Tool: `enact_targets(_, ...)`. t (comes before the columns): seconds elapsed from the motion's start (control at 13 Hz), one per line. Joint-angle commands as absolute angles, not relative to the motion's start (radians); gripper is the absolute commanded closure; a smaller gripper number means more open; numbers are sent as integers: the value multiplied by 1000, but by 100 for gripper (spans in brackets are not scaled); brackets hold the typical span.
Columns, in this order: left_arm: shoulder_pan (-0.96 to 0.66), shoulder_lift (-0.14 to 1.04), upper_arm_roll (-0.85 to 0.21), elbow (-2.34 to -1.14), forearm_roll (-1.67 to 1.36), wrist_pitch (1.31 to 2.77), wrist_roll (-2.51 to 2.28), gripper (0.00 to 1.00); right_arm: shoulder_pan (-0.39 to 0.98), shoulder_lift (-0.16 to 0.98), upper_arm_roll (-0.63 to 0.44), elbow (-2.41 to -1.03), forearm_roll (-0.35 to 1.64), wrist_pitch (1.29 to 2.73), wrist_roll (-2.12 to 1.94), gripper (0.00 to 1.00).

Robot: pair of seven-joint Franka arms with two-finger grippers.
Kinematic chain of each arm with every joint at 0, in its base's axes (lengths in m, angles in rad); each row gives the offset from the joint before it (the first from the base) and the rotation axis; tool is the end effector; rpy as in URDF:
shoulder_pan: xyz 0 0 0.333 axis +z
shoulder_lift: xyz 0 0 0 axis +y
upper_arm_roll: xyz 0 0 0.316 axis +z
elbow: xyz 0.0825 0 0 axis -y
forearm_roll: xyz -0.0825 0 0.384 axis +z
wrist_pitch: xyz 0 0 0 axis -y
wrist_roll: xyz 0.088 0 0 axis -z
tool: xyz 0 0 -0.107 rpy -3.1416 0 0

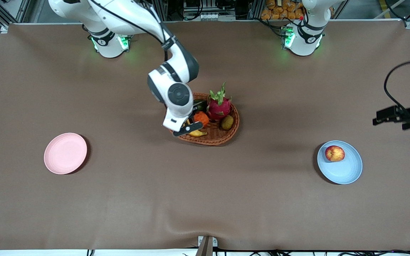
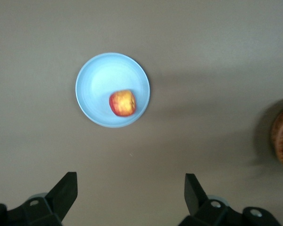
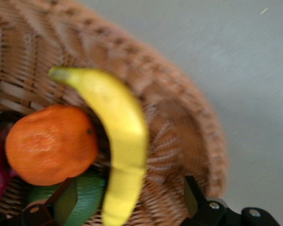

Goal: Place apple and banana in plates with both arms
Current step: 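Open the left gripper and lift away while the right gripper grasps the banana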

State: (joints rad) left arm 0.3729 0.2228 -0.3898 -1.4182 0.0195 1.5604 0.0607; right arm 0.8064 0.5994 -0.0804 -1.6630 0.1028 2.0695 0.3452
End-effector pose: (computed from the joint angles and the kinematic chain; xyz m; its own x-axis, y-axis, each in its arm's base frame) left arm 0.6146 0.0174 0.5736 0.9955 -0.0739 -0.0601 -0.0697 -0.9952 0.0683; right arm 0.4872 0.4466 0.2452 0.9290 0.3176 -0.1901 0.3293 -0.9437 0.0322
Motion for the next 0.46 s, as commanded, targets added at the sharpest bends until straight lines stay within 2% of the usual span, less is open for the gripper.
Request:
enact_targets(0.0, 373, 164, -431, -1437, 23, 1519, -81, 0, 827, 594, -87, -1716, 106, 2144, 399, 0)
enact_targets(0.15, 373, 164, -436, -1413, 28, 1514, -75, 0, 807, 592, -86, -1762, 107, 2228, 399, 0)
enact_targets(0.38, 364, 160, -445, -1381, 46, 1486, -77, 0, 796, 583, -86, -1767, 138, 2240, 399, 0)
